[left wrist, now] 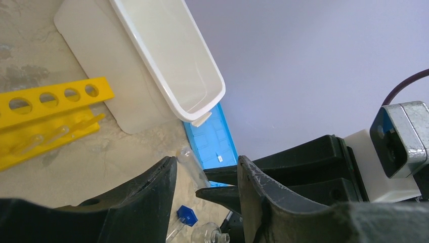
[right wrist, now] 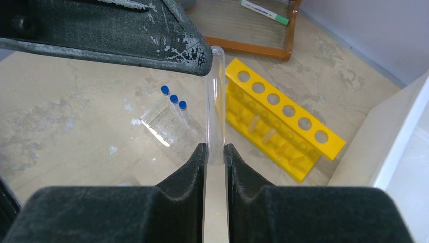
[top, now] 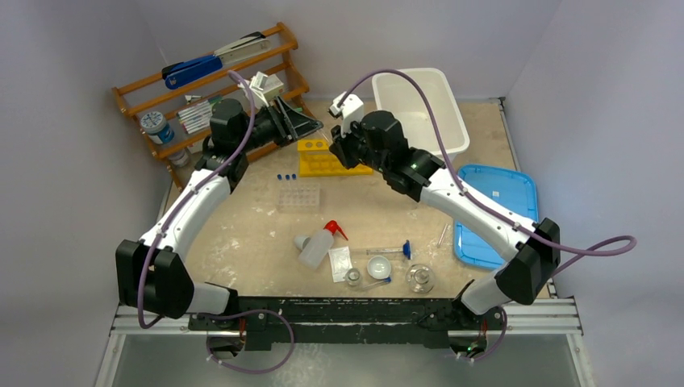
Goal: Organize the chemistry lab equipment
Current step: Pick up the test tube at the center of the board.
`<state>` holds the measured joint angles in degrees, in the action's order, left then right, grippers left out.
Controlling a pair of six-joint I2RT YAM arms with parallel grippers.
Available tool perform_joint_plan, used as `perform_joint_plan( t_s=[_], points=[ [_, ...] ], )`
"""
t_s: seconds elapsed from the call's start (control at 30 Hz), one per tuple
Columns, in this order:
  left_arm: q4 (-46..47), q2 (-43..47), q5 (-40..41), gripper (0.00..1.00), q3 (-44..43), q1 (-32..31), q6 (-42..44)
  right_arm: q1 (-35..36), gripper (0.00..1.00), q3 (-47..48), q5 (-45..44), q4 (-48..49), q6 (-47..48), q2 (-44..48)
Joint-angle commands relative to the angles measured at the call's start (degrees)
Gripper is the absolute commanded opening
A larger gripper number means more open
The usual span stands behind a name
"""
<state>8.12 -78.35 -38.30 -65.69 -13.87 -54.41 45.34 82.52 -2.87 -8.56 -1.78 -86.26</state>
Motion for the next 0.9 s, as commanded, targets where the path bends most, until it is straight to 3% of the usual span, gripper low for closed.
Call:
perform_joint_plan(
  t_s=[0.0, 0.33, 0.63, 0.73, 0.87],
  points=[
    [5.1, -0.3, -0.3, 0.46, 0.1, -1.1, -1.2, 0.7, 0.05, 2.6, 0.4, 0.2, 0.2, -0.2],
    [1.4, 0.2, 0.5, 0.38, 0.4, -1.4, 1.4, 1.0, 0.05, 2.2, -0.6, 0.4, 0.0, 0.7],
    [2.4, 0.4, 1.3, 0.47, 1.4, -1.4, 0.7, 1.0, 0.05, 1.5, -1.1, 0.2, 0.1, 1.5],
    [2.7, 0.3, 1.3, 0.4, 1.5, -1.4, 0.5, 1.0, 0.05, 1.3, -0.8, 0.2, 0.2, 1.7],
    [4.7, 0.2, 1.8, 0.38, 2.4, -1.4, -0.9, 1.0, 0.05, 1.2, -0.3, 0.2, 0.3, 1.6]
  ],
)
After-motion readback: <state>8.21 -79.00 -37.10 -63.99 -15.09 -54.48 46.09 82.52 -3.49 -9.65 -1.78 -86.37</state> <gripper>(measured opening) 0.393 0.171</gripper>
